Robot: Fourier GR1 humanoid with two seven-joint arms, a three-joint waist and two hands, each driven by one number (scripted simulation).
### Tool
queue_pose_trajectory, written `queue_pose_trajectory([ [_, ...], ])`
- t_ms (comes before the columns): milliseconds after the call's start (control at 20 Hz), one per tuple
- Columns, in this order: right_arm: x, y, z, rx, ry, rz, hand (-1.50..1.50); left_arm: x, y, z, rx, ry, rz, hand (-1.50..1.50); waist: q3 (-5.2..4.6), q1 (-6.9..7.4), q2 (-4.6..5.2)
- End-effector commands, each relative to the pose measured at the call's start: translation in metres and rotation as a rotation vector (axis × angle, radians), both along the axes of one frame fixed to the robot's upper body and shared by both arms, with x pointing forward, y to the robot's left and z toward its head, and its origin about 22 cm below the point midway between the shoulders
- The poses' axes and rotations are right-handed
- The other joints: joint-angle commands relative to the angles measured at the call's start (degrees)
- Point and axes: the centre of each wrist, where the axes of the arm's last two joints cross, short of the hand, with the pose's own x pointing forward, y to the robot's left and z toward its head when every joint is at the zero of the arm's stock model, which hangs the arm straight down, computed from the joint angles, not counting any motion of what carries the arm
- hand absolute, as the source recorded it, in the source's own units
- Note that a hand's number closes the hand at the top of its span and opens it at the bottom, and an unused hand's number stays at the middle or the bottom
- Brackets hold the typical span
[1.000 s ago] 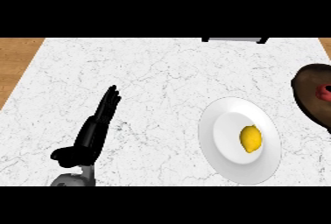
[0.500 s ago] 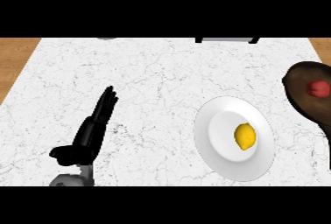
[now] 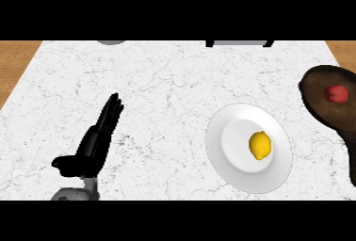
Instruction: Pick the bell pepper from the plate and place it in the pan
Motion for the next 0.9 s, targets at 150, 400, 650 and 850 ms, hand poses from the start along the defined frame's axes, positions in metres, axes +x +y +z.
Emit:
queue_pose_trajectory([
  [150,-0.029,-0.001,-0.013,-0.041,0.014,0.066,-1.5,0.021,0.001,0.001,-0.009,-0.003,-0.005,0.0,-0.09,-0.5,-0.12],
  [400,-0.037,0.009,-0.011,-0.052,0.036,0.07,-1.5,-0.005,0.004,0.001,-0.008,0.021,0.0,0.0,-0.08,-0.22,-0.14],
  [650,-0.049,0.045,-0.033,-0.041,0.068,0.069,-1.5,-0.004,0.005,0.018,0.015,-0.011,0.009,0.0,-0.07,-0.18,-0.15],
  [850,-0.051,0.041,-0.015,-0.072,0.097,0.033,-1.5,-0.01,0.011,0.007,-0.012,0.003,-0.012,0.0,-0.06,-0.07,-0.09],
])
